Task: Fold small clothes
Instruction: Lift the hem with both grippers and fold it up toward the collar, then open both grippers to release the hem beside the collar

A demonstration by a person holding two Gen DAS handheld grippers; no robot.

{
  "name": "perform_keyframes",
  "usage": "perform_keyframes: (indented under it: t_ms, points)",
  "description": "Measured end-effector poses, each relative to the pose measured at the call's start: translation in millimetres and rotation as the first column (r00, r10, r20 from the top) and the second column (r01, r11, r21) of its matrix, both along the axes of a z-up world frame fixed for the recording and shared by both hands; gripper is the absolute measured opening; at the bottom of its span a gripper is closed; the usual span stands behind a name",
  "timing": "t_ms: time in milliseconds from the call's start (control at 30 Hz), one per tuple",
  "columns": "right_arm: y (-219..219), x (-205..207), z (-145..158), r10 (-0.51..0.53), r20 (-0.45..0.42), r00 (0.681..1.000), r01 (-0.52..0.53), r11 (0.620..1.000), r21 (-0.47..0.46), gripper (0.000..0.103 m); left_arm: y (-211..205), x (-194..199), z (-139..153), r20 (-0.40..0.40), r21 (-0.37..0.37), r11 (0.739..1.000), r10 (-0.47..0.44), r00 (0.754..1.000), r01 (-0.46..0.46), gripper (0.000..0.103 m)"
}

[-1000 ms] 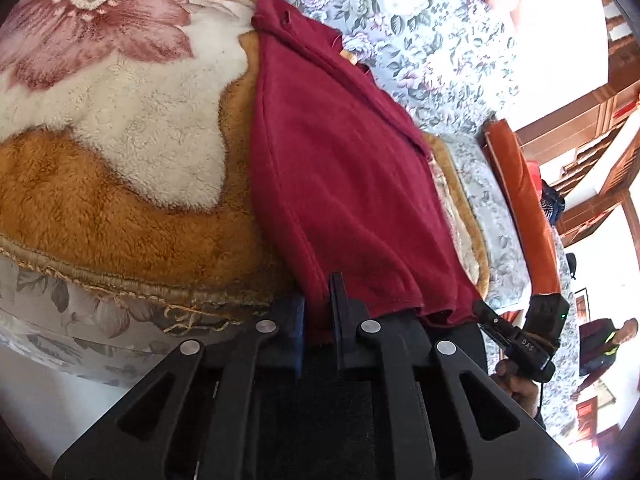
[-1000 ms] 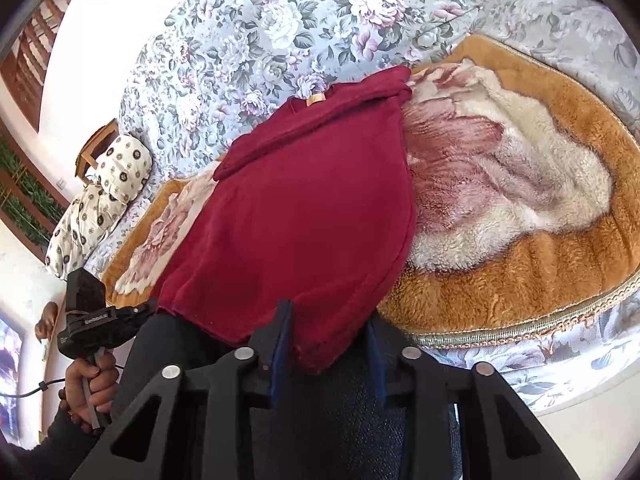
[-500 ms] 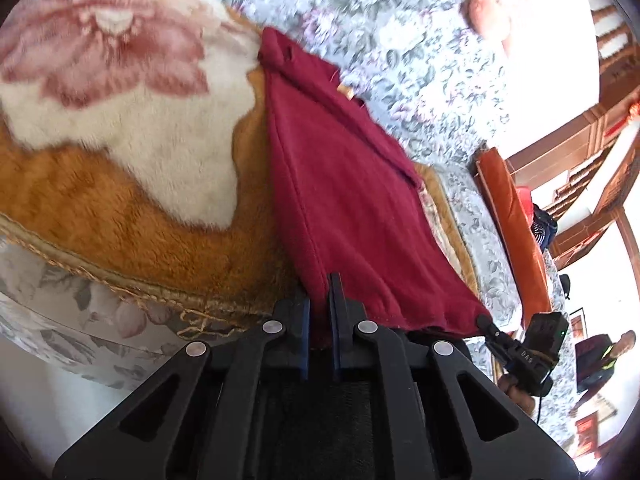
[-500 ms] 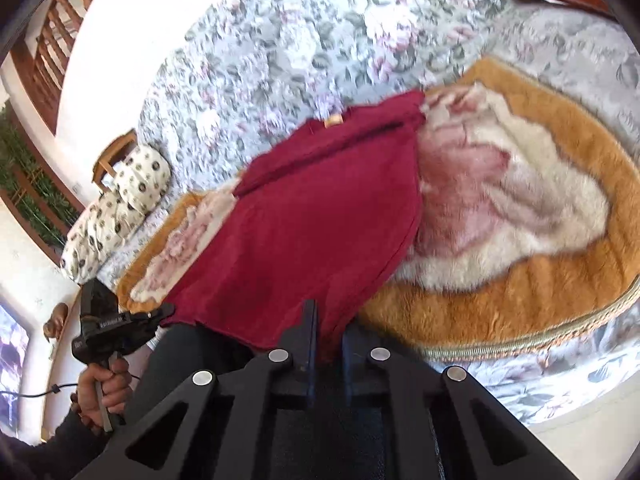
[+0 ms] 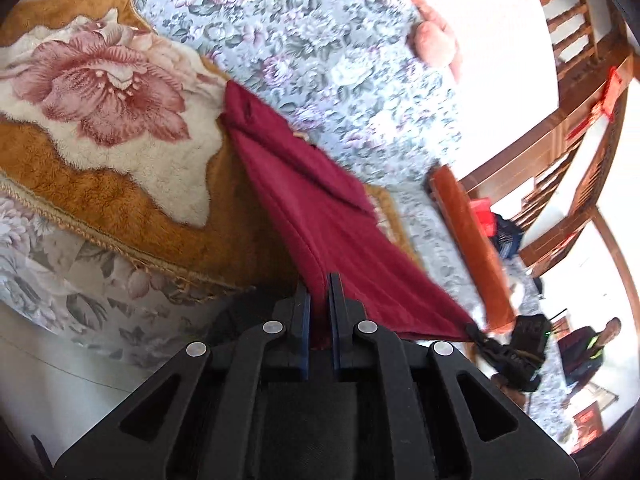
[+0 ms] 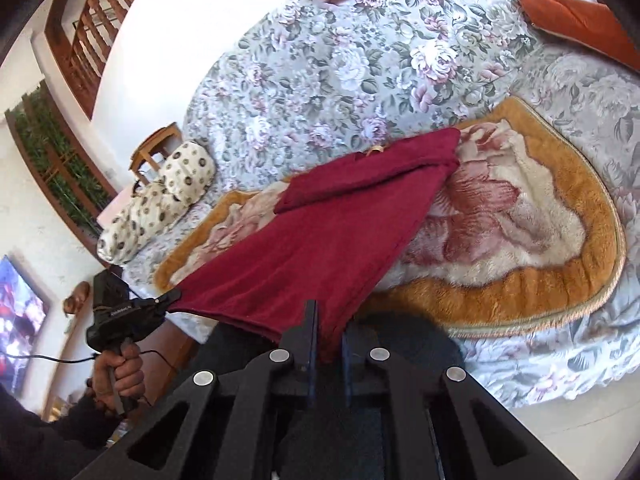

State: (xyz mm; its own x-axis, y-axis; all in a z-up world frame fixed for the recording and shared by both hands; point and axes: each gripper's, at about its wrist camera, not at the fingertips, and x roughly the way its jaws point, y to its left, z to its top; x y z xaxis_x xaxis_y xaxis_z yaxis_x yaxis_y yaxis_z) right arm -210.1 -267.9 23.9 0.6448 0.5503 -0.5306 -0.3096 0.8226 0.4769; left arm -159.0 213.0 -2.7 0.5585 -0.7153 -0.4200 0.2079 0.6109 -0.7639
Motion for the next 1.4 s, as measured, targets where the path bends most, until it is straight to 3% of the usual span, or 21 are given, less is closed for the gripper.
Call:
perform_keyframes:
  t_ms: [200,367,533,733,967,1133,1267,1400]
  points:
    - [-11,-5,19,-0.006,0.024,1.0,0.002,0.99,0.14,0.008,4,6,17,0.034,-0.122,0.992,0.033,0.999,-0.029,0.006]
    - [-32,56,10,-0.077,-0.009,0.997,0.076,0.95,0.304,0.008,-5,72,24,0.01,-0.177,0.979,0.103,0.995,-0.1,0.006]
    - [-41,140,-4,-0.125,-0.053,0.991,0.136,0.914,0.383,0.008,-18,153,23,-0.013,-0.133,0.974,0.182,0.983,-0.182,0.006]
    - [-37,247,-22,-0.168,-0.098,0.981,0.191,0.925,0.328,0.008,-33,238,-6,-0.081,-0.056,0.971,0.226,0.971,-0.23,0.006]
    - [-37,335,-39,-0.208,-0.134,0.969,0.238,0.931,0.278,0.008,-50,320,-10,-0.032,0.078,0.969,0.239,0.97,-0.236,0.006]
    - [-37,368,-53,-0.23,-0.159,0.96,0.264,0.935,0.238,0.008,-58,358,-35,-0.081,0.126,0.968,0.226,0.971,-0.215,0.006]
    - [-38,381,-65,-0.251,-0.168,0.953,0.282,0.938,0.201,0.008,-69,376,-44,-0.073,0.199,0.963,0.202,0.977,-0.184,0.007]
    - [-39,391,-76,-0.264,-0.179,0.948,0.298,0.934,0.199,0.008,-74,389,-49,-0.075,0.219,0.959,0.201,0.977,-0.18,0.007]
